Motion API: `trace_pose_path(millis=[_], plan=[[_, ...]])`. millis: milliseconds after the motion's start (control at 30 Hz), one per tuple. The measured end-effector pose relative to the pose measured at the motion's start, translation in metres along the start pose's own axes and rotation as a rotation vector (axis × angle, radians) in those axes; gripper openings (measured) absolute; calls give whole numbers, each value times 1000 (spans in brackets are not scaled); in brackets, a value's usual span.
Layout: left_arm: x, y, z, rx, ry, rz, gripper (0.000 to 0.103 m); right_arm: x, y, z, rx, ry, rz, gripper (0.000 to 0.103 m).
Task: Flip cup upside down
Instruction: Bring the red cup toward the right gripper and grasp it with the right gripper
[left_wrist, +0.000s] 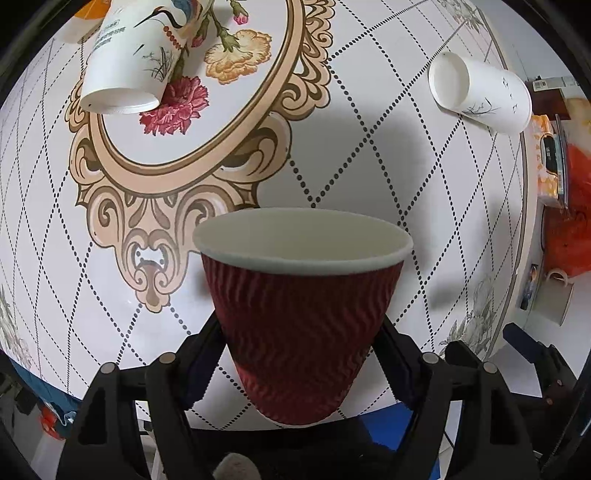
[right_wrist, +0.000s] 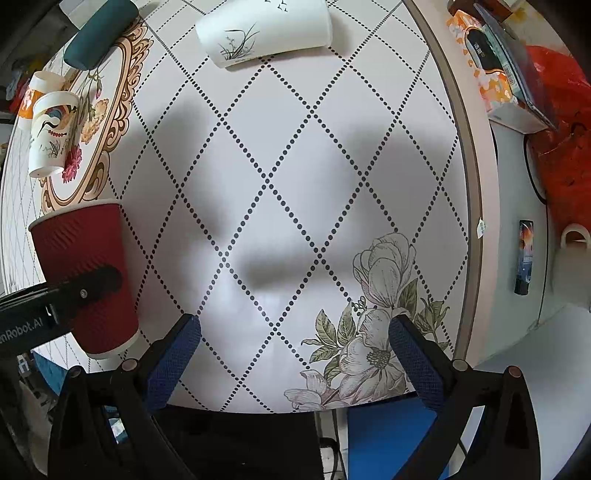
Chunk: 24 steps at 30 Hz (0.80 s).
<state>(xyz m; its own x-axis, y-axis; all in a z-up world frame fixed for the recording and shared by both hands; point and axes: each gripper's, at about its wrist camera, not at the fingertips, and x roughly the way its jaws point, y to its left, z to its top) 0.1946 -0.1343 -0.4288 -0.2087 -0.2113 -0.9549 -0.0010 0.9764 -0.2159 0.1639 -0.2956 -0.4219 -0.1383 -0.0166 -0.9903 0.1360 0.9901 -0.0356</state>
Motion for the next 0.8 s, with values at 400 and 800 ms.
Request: trace_pose_path(millis=[400,800], plan=[[-20,7,-1,-5,-43,-66,91,-12,0,2,18,-37,30,103],[-115,58,-28,-79,-235,-75,91,-65,32,-8,-80,-119,108,103]])
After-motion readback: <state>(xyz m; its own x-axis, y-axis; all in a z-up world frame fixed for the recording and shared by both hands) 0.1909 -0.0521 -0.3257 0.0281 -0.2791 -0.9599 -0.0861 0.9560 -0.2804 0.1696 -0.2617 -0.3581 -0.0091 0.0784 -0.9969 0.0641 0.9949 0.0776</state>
